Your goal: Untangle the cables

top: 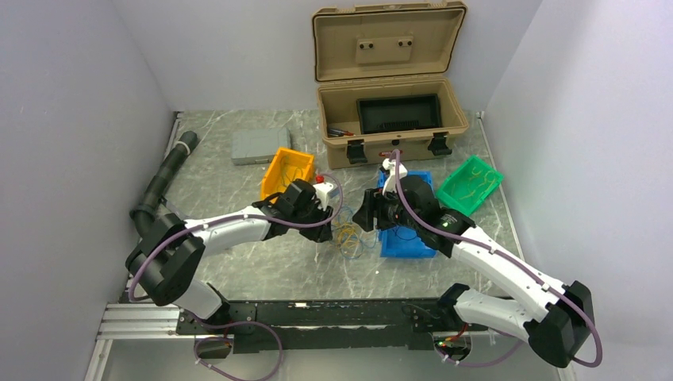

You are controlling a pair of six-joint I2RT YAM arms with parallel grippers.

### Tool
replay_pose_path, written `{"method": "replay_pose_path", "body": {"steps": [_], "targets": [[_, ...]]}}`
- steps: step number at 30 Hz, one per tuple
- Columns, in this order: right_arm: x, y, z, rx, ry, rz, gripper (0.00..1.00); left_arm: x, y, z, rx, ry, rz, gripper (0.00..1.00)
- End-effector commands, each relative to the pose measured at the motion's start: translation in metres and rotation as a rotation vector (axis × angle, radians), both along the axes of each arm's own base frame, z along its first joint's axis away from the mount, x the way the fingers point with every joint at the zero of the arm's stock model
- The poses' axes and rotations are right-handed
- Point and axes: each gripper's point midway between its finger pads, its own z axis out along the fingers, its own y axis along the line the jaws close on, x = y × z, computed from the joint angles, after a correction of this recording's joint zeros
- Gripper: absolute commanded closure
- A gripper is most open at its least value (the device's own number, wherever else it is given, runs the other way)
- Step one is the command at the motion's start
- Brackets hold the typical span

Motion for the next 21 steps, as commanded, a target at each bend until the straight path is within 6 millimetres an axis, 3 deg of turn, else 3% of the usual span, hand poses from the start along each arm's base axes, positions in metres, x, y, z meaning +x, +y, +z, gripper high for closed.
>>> {"method": "replay_pose_path", "body": {"steps": [1, 6, 10, 21], "targets": [[0.005, -0.001, 0.011, 0.014, -0.059, -0.006, 0.36, 0.009, -0.022, 0.023, -0.077, -0.052, -0.052, 0.63], [0.005, 0.0, 0.007, 0.011, -0.052, -0.005, 0.36, 0.004, -0.029, 0.023, -0.089, -0.039, -0.087, 0.64], [0.005, -0.001, 0.006, 0.008, -0.052, -0.007, 0.37, 0.005, -0.027, 0.03, -0.08, -0.055, -0.074, 0.99], [-0.003, 0.015, -0.006, -0.021, -0.125, 0.176, 0.35, -0.008, -0.01, 0.114, -0.089, -0.132, -0.112, 1.0]]}}
